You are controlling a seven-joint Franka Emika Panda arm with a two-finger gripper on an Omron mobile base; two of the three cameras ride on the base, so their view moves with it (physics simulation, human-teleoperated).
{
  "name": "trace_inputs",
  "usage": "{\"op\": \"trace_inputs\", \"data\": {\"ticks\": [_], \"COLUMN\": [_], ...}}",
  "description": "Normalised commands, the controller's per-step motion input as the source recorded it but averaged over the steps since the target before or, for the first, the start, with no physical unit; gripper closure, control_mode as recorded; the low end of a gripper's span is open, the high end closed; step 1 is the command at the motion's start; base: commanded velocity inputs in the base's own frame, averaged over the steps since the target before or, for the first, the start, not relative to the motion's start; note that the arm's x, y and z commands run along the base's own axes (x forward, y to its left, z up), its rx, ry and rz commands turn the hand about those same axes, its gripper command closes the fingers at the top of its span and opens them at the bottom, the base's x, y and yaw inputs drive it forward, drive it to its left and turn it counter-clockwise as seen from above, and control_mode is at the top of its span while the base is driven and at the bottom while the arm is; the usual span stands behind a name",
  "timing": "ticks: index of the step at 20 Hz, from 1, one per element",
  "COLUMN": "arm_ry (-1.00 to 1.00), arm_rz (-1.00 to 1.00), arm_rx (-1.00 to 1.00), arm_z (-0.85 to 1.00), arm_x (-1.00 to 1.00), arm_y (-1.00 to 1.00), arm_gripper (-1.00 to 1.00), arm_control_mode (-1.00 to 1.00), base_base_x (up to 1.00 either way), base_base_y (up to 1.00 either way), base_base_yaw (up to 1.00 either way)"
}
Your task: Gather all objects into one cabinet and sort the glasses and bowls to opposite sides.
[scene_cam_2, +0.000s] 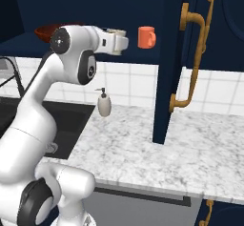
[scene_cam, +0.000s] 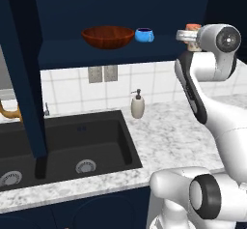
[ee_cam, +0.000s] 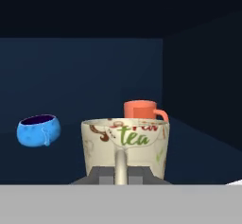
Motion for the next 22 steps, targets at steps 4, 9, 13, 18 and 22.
{"op": "trace_inputs", "data": {"ticks": [4,9,13,18,22], "arm_ry": [-0.14,0.0,0.0,0.0,0.0], "arm_rz": [0.0,0.0,0.0,0.0,0.0], "arm_rx": [0.0,0.01,0.01,0.01,0.0], "arm_z": [-0.35,0.02,0.02,0.0,0.0], "arm_x": [0.06,0.39,0.52,0.47,0.42], "arm_y": [-0.11,-0.08,-0.12,-0.17,-0.13], "arm_gripper": [1.0,1.0,1.0,1.0,1.0], "arm_control_mode": [-1.0,-1.0,-1.0,-1.0,-1.0], "base_base_x": [0.0,0.0,0.0,0.0,0.0], "base_base_y": [0.0,0.0,0.0,0.0,0.0], "base_base_yaw": [0.0,0.0,0.0,0.0,0.0]}}
